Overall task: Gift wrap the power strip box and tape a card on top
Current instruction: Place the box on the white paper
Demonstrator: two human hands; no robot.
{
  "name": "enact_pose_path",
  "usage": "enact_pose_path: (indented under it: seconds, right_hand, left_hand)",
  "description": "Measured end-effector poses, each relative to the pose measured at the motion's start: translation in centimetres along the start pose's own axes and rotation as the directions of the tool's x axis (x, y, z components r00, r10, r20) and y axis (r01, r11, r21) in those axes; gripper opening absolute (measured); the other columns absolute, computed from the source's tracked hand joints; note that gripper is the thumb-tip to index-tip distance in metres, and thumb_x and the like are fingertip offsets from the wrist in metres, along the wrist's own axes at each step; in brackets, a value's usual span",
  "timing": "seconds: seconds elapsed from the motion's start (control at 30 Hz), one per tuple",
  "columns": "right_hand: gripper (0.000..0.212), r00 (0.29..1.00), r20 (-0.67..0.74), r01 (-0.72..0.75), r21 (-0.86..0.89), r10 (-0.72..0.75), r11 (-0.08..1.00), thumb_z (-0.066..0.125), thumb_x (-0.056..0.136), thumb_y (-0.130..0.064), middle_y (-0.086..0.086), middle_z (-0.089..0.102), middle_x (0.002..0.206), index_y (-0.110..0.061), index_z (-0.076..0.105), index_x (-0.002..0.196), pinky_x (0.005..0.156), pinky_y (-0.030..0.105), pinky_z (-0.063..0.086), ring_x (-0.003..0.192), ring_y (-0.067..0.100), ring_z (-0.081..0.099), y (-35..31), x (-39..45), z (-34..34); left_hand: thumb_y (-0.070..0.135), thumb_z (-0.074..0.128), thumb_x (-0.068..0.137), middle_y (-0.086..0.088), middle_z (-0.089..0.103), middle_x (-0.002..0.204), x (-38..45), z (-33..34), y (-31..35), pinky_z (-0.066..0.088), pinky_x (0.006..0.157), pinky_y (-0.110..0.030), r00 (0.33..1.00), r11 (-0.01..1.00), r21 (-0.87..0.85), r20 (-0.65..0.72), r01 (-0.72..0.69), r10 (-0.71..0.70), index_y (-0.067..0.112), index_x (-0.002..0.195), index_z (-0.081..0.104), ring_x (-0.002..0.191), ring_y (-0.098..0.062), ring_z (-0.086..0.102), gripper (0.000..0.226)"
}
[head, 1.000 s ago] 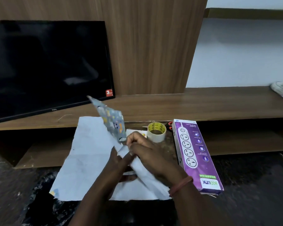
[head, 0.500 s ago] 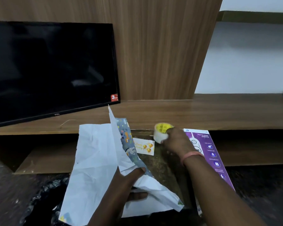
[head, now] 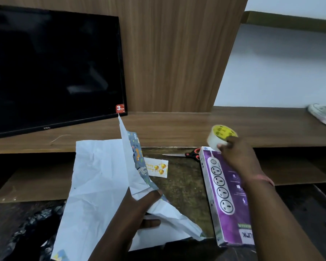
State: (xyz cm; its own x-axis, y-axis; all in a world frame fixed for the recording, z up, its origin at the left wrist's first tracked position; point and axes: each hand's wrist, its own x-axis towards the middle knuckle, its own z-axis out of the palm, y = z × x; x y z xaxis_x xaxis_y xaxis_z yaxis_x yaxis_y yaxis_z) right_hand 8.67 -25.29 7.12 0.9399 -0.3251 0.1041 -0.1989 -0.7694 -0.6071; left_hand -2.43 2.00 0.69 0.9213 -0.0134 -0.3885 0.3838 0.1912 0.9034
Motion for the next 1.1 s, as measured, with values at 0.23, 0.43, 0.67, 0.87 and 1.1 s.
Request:
enact_pose_path:
  seconds: [0.23, 0.43, 0.67, 0.87, 1.1]
  right_hand:
    - [0.028, 0.994, -0.032, -0.110, -0.138, 0.107, 0.984, 0.063, 0.093, -0.042, 0.016, 0.065, 0.115, -0.025, 0.066, 0.116, 0.091, 0.043, 0.047, 0.109, 0.040, 0.058, 4.9, -5.7, 2.2]
    - [0.117, 0.975, -0.003, -0.219, -0.161, 0.221, 0.962, 0.069, 0.055, -0.087, 0.017, 0.026, 0.144, -0.041, 0.017, 0.149, 0.106, 0.056, 0.028, 0.134, 0.042, 0.026, 3.4, -7.7, 3.6]
    - [0.104, 0.972, -0.077, -0.233, -0.201, 0.221, 0.952, 0.080, 0.063, -0.066, 0.016, 0.043, 0.133, -0.033, 0.020, 0.141, 0.098, 0.055, 0.040, 0.122, 0.041, 0.046, 3.9, -7.8, 5.1]
    - [0.090, 0.960, -0.145, -0.263, -0.188, 0.239, 0.946, 0.081, 0.065, -0.059, 0.018, 0.043, 0.130, -0.026, 0.029, 0.132, 0.099, 0.056, 0.036, 0.120, 0.044, 0.043, 3.7, -8.9, 4.8]
    - [0.105, 0.963, -0.112, -0.261, -0.172, 0.245, 0.950, 0.079, 0.064, -0.067, 0.018, 0.040, 0.138, -0.026, 0.021, 0.141, 0.100, 0.058, 0.038, 0.124, 0.044, 0.043, 2.9, -9.7, 6.2]
  left_hand:
    - [0.033, 0.089, 0.069, -0.007, 0.077, 0.105, -1.1, 1.1, -0.3, 0.064, 0.075, -0.050, 1.000, 1.000, 0.008, 0.017, 0.001, -0.001, 0.025, 0.122, 0.066, 0.094, -0.029, 0.076, 0.058]
    - [0.025, 0.086, 0.082, -0.003, 0.078, 0.106, -1.3, 0.7, -0.5, 0.063, 0.078, -0.053, 1.000, 1.000, 0.007, -0.003, -0.022, 0.022, 0.029, 0.121, 0.065, 0.096, -0.030, 0.075, 0.045]
    - [0.021, 0.082, 0.083, -0.004, 0.077, 0.108, -0.7, 0.2, -0.5, 0.063, 0.076, -0.054, 0.998, 0.999, 0.008, -0.044, -0.033, 0.033, 0.028, 0.124, 0.064, 0.094, -0.029, 0.076, 0.045]
    - [0.019, 0.085, 0.082, -0.008, 0.075, 0.113, 0.1, -0.2, -0.4, 0.063, 0.074, -0.054, 0.998, 1.000, -0.010, -0.063, -0.008, 0.008, 0.025, 0.127, 0.063, 0.099, -0.033, 0.074, 0.050]
    - [0.021, 0.084, 0.081, -0.008, 0.075, 0.114, -0.2, 0.1, -0.5, 0.064, 0.073, -0.050, 0.998, 1.000, -0.028, -0.057, 0.000, -0.002, 0.025, 0.129, 0.062, 0.097, -0.031, 0.075, 0.053]
